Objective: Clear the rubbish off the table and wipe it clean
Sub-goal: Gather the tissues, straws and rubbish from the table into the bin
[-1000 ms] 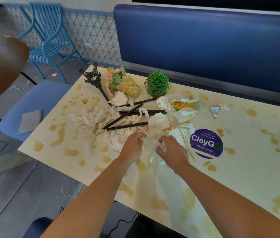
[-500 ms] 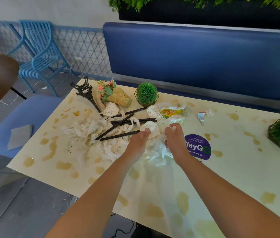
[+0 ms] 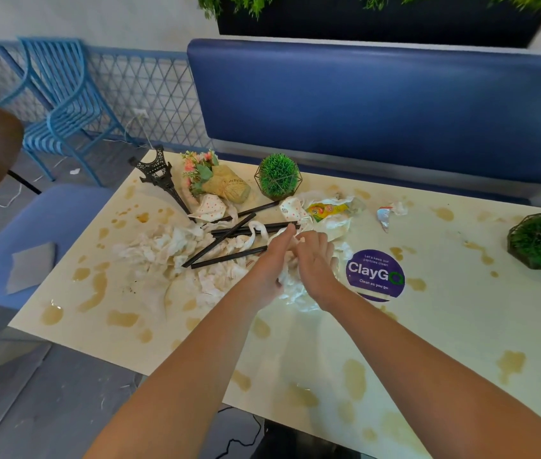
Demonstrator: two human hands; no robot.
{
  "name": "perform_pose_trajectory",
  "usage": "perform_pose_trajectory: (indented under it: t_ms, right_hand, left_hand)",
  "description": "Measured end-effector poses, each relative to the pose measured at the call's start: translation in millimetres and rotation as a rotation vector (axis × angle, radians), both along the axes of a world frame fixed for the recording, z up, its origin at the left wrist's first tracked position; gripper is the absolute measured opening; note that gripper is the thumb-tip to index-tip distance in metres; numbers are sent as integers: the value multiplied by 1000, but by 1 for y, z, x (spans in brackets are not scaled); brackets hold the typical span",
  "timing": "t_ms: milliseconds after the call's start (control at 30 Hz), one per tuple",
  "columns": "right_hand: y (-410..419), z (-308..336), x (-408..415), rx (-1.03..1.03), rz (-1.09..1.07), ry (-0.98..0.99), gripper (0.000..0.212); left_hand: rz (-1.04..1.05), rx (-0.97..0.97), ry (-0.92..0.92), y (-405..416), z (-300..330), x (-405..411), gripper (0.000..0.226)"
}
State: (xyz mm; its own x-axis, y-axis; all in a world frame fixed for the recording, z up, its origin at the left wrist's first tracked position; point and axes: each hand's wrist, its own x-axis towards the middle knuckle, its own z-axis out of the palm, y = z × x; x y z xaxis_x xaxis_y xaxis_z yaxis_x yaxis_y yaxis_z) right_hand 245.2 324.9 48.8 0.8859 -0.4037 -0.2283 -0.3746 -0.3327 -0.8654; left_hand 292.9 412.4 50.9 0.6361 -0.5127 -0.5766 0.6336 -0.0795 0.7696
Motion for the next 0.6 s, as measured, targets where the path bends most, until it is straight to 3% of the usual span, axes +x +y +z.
perform_pose_trajectory:
  t_ms: [67, 100, 233, 300, 467, 600]
  right_hand:
    - [-3, -6, -2, -94, 56, 25, 27]
    - [-5, -5, -3, -40, 54, 33, 30]
    - [-6, 1, -12, 524, 10, 53, 41]
    - [-7, -2, -17, 634, -4, 78, 44]
    - [-8, -2, -15, 589, -12, 4, 11]
    - [-11, 5, -8, 530, -43, -31, 18]
  left_hand:
    - [18, 44, -6, 2, 4, 1, 44]
    - [25, 61, -13, 2, 6, 1, 36]
    - [165, 95, 8, 7, 9, 3, 22]
    - [230, 104, -16, 9, 6, 5, 25]
    - [230, 266, -177, 16, 3, 7, 15]
    - [168, 309, -190, 16, -1, 5, 32]
